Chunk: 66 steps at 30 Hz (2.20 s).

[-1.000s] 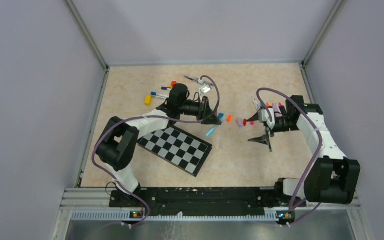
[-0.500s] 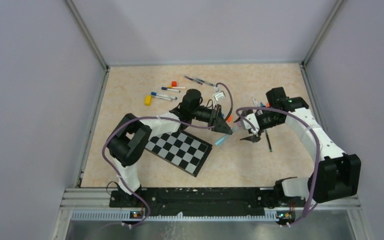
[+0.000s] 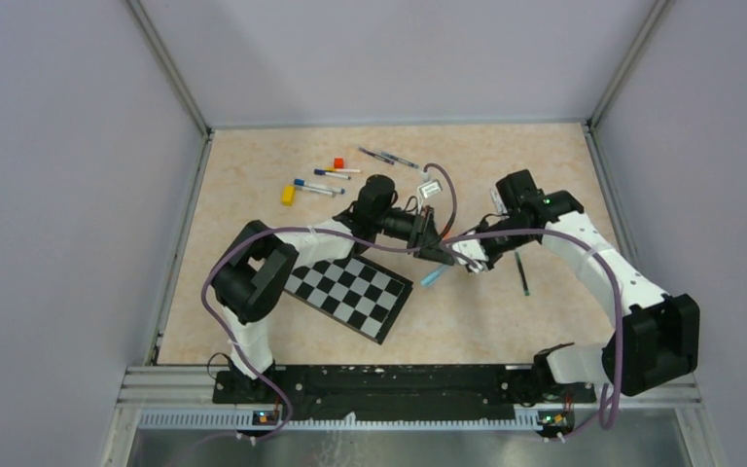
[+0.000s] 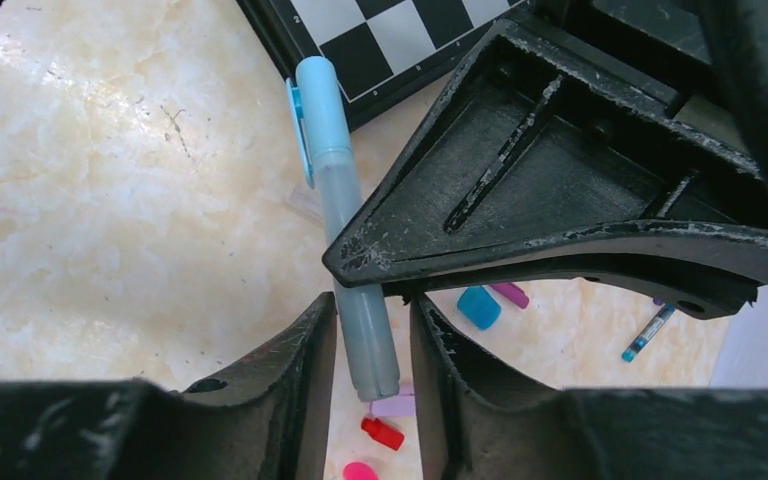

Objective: Open the pen caps
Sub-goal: Pick up the pen from the center of the board, then open the pen cap from the pen.

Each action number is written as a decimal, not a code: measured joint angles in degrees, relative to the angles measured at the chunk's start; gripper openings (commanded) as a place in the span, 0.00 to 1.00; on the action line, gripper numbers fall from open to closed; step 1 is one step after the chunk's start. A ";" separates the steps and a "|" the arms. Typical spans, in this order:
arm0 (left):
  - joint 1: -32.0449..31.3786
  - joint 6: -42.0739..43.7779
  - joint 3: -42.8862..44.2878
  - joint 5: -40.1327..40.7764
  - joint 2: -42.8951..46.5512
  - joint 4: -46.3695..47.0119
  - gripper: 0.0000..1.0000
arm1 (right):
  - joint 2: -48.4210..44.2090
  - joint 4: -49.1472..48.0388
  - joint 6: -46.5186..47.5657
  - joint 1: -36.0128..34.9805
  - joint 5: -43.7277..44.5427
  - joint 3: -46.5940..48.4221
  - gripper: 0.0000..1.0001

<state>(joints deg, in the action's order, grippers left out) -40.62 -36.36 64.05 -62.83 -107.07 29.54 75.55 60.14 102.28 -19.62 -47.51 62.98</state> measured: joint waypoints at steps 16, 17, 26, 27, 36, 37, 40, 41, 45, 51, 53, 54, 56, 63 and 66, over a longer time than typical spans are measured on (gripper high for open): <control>-0.39 1.68 -3.21 5.55 4.13 -0.70 0.60 | -3.56 -0.74 -1.33 -0.59 0.28 -5.86 0.00; -0.39 2.49 -4.26 7.19 6.23 -0.57 0.64 | -4.28 -0.66 -2.16 -0.59 -0.13 -6.91 0.00; 0.55 6.71 -17.20 20.55 24.92 10.67 0.99 | -10.49 -2.62 -18.27 5.33 -9.14 -12.07 0.00; 1.07 5.49 -19.08 21.07 25.70 13.75 0.99 | -11.13 -3.72 -21.24 6.97 -10.86 -12.66 0.00; 10.03 -16.92 -31.93 23.06 17.66 44.70 0.99 | -13.79 -20.15 -50.99 13.81 -21.68 -22.23 0.00; 10.21 -17.79 -32.39 23.15 17.46 45.53 0.99 | -13.70 -22.21 -54.21 14.27 -22.49 -23.30 0.00; 9.44 -16.22 -32.26 23.74 19.06 43.36 0.99 | -13.11 -29.90 -65.13 15.02 -25.59 -25.53 0.00; 8.87 -14.62 -32.02 24.20 20.50 40.72 0.99 | -12.87 -32.76 -68.63 15.26 -26.77 -26.03 0.00; 6.36 -7.91 -28.57 26.38 25.33 29.18 0.99 | -11.96 -47.60 -84.56 16.09 -31.28 -29.31 0.00; 4.11 -5.35 -27.45 27.87 26.01 25.14 0.98 | -10.21 -61.31 -99.58 16.17 -33.81 -31.21 0.00; 3.39 -5.16 -27.43 28.22 25.79 24.68 0.94 | -10.12 -63.98 -102.44 16.17 -34.21 -31.21 0.00; 2.99 -5.09 -27.41 28.24 25.66 24.44 0.92 | -10.12 -65.07 -103.51 16.17 -34.45 -31.21 0.00; 2.12 -4.98 -27.23 28.28 25.09 24.28 0.87 | -10.12 -66.20 -104.83 16.17 -34.71 -31.21 0.00; -0.09 -5.66 -25.79 28.22 22.25 24.44 0.73 | -10.12 -68.28 -106.88 16.17 -34.36 -31.21 0.00; -0.63 -5.99 -25.68 28.22 21.55 24.46 0.65 | -10.12 -68.50 -107.08 16.17 -33.99 -31.21 0.00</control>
<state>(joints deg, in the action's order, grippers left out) -41.25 -42.35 38.37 -34.61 -85.52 54.00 65.43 -8.36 -4.80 -3.44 -81.49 31.77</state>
